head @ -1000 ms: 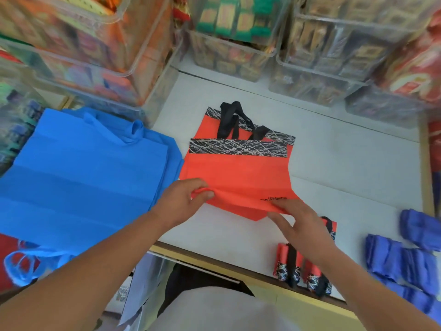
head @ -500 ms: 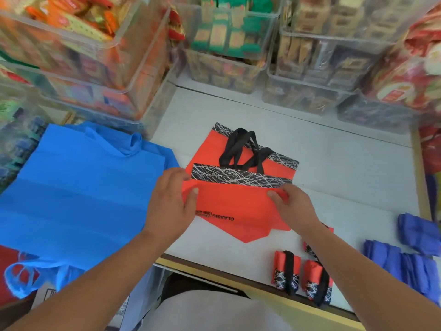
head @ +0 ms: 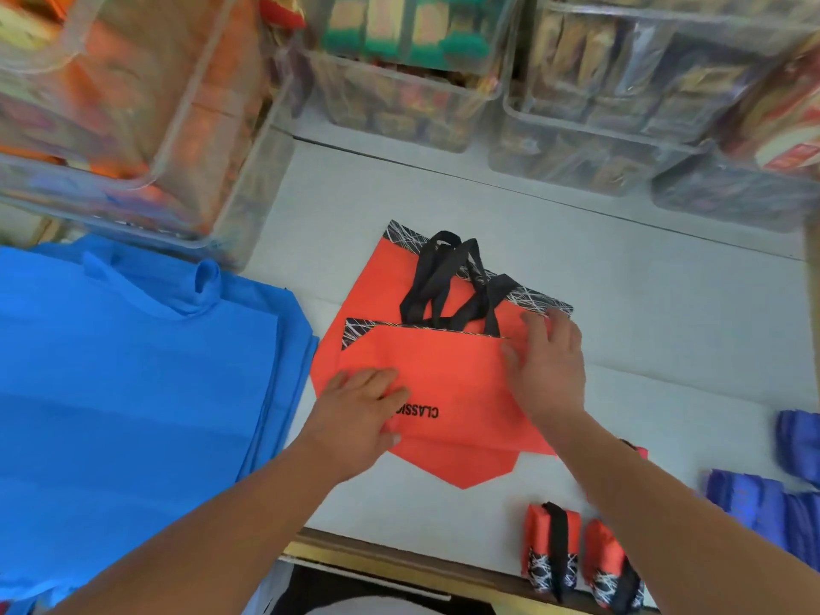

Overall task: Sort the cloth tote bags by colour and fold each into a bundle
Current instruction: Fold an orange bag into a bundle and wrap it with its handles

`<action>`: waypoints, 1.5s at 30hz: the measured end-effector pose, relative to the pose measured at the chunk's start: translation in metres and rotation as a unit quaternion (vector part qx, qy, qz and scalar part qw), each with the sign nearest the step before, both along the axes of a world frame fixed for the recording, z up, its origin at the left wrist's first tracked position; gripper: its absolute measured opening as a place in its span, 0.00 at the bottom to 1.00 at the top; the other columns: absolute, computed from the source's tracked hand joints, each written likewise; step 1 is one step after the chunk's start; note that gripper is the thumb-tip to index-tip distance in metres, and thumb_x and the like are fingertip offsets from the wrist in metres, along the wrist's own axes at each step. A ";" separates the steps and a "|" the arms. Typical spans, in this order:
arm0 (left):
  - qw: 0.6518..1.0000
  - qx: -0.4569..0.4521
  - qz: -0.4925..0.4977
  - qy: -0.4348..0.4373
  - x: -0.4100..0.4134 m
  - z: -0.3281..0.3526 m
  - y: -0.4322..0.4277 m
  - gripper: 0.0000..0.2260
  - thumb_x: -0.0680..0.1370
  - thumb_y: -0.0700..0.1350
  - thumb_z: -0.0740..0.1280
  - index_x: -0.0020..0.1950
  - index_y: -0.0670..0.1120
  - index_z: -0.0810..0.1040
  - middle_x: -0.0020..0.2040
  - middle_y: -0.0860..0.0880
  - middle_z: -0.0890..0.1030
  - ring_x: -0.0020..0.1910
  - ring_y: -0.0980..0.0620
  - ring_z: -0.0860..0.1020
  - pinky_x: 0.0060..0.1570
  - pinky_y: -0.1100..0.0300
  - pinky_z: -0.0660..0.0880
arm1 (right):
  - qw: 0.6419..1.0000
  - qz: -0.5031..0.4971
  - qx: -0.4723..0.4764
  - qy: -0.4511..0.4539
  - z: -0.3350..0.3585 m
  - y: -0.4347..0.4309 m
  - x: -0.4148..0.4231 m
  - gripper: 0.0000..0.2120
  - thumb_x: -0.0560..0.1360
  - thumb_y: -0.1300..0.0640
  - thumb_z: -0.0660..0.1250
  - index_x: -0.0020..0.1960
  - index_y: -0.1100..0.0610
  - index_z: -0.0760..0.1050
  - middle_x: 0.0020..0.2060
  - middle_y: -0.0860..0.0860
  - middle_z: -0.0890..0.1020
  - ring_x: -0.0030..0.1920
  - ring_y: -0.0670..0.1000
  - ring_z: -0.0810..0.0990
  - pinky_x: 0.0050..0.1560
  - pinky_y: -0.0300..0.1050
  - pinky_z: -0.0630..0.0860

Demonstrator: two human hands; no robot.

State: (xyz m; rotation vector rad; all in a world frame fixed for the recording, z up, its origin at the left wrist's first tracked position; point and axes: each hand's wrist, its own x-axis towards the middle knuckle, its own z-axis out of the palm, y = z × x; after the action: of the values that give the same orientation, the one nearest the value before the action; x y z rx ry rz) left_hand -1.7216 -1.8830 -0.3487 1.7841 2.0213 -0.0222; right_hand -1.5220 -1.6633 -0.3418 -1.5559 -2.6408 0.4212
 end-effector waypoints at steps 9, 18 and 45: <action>0.994 0.075 -0.018 -0.080 -0.024 -0.009 -0.014 0.29 0.69 0.56 0.79 0.68 0.52 0.80 0.76 0.53 0.71 0.72 0.53 0.72 0.73 0.50 0.66 | 0.979 0.189 -0.050 -0.060 -0.034 -0.099 0.041 0.28 0.82 0.35 0.50 0.81 0.40 0.55 0.83 0.49 0.50 0.82 0.59 0.48 0.76 0.69 0.53; 0.975 0.086 -0.177 0.100 -0.016 -0.016 -0.028 0.11 0.69 0.38 0.76 0.48 0.43 0.79 0.70 0.34 0.75 0.68 0.34 0.75 0.61 0.35 0.75 | 0.965 0.201 -0.135 -0.103 -0.033 -0.087 0.040 0.36 0.73 0.22 0.36 0.78 0.30 0.36 0.79 0.42 0.31 0.79 0.52 0.29 0.76 0.60 0.32; 0.939 0.111 0.278 -0.170 0.001 0.058 -0.057 0.03 0.83 0.47 0.64 0.54 0.50 0.76 0.42 0.55 0.78 0.40 0.52 0.78 0.40 0.54 0.75 | 0.944 -0.078 -0.284 0.150 0.050 -0.065 0.087 0.08 0.75 0.48 0.75 0.42 0.50 0.82 0.37 0.53 0.83 0.39 0.54 0.79 0.35 0.37 0.70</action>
State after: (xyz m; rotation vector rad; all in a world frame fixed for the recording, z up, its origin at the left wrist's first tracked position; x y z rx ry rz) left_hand -1.7201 -1.9397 -0.2908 1.1585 2.2437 0.6612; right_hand -1.4345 -1.7284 -0.2915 -1.6386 -2.2478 1.3807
